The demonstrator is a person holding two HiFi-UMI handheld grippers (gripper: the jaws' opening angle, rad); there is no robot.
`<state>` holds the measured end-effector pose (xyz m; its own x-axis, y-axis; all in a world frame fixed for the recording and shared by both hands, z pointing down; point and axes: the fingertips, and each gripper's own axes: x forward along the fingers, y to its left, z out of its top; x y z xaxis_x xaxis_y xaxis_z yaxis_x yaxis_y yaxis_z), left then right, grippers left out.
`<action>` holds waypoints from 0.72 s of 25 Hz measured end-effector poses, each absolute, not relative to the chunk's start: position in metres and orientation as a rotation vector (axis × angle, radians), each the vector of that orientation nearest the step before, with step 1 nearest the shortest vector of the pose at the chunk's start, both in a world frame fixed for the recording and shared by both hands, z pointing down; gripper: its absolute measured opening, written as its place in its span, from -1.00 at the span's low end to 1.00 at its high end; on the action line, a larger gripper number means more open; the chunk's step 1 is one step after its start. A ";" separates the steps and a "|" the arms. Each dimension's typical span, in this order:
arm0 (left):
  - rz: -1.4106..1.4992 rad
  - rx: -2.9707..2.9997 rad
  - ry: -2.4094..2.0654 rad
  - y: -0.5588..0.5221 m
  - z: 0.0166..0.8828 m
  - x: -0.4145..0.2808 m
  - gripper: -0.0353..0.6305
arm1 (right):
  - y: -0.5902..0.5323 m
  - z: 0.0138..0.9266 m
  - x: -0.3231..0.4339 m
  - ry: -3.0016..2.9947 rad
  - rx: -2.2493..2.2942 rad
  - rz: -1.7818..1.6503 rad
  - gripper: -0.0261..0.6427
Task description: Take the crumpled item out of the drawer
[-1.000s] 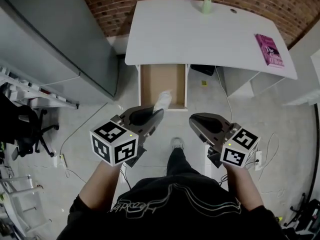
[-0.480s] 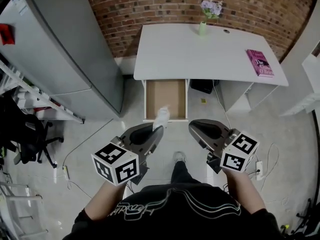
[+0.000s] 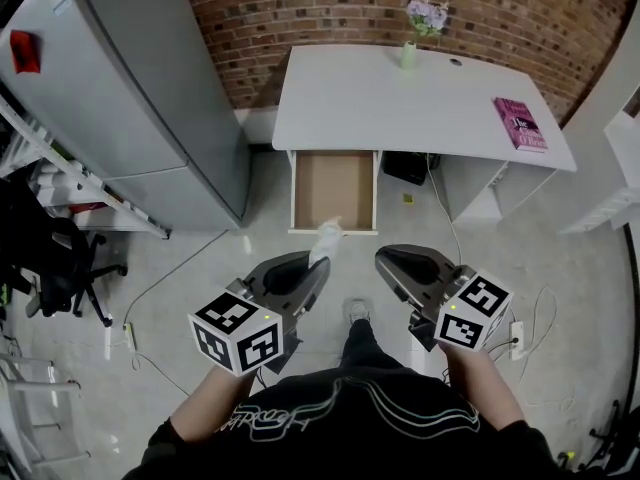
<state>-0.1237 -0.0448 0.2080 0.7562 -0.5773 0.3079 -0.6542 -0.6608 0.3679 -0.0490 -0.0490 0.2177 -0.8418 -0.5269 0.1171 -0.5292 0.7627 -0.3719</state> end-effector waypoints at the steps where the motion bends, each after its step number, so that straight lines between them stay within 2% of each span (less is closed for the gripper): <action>1: 0.224 2.491 -0.931 -0.043 0.208 -0.124 -0.69 | -0.046 0.217 -0.049 -2.945 0.884 0.625 -0.76; 18: 0.213 2.475 -0.903 -0.028 0.217 -0.129 -0.69 | -0.027 0.229 -0.061 -2.900 0.878 0.643 -0.76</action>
<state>-0.1286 -0.0276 0.2168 0.7684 -0.5625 0.3051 -0.6396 -0.6592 0.3954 -0.0611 -0.0270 0.2291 -0.8383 -0.5216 0.1587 -0.5398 0.7533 -0.3758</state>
